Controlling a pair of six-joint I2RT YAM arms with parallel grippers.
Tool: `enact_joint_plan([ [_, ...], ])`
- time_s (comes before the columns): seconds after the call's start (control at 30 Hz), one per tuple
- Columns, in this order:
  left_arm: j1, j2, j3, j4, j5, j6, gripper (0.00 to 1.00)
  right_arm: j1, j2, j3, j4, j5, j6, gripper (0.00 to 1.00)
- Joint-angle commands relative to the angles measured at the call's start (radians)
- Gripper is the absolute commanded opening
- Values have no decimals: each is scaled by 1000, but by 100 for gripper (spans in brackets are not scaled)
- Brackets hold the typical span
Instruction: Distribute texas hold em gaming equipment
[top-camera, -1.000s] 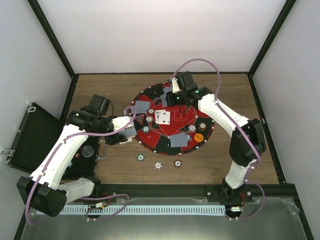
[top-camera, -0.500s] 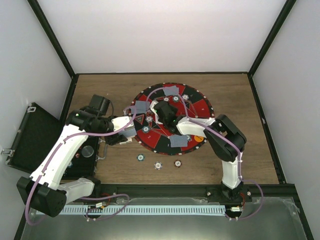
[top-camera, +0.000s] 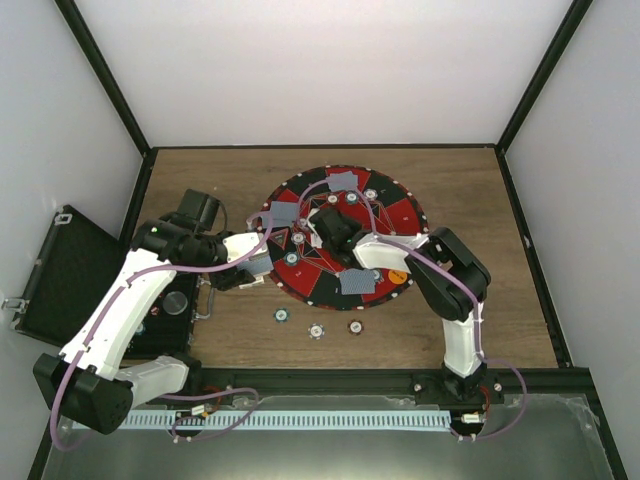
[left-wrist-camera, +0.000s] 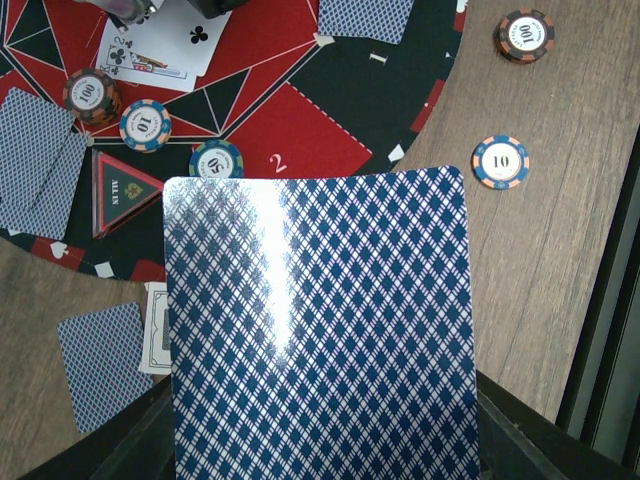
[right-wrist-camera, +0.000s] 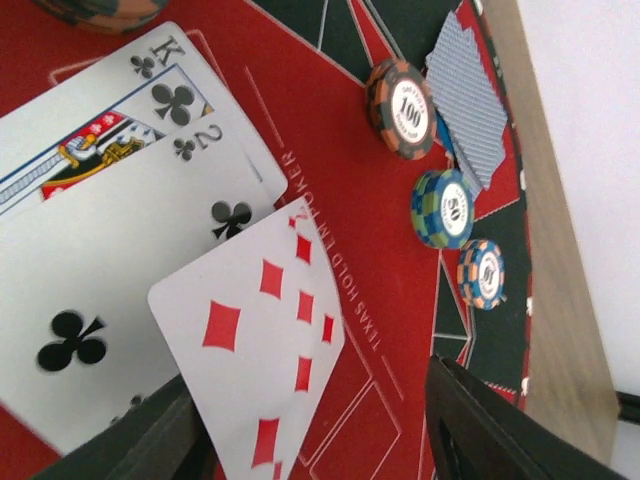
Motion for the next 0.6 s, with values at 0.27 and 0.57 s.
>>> enact_joint_plan([
  [0.27,-2,-14,16,7,35,-8,6,0,-191,28,-220,-97,248,71],
  [0.57,-2,-10,18,9,48,-10,6,-3,-343,56,-326,-159,478,92],
])
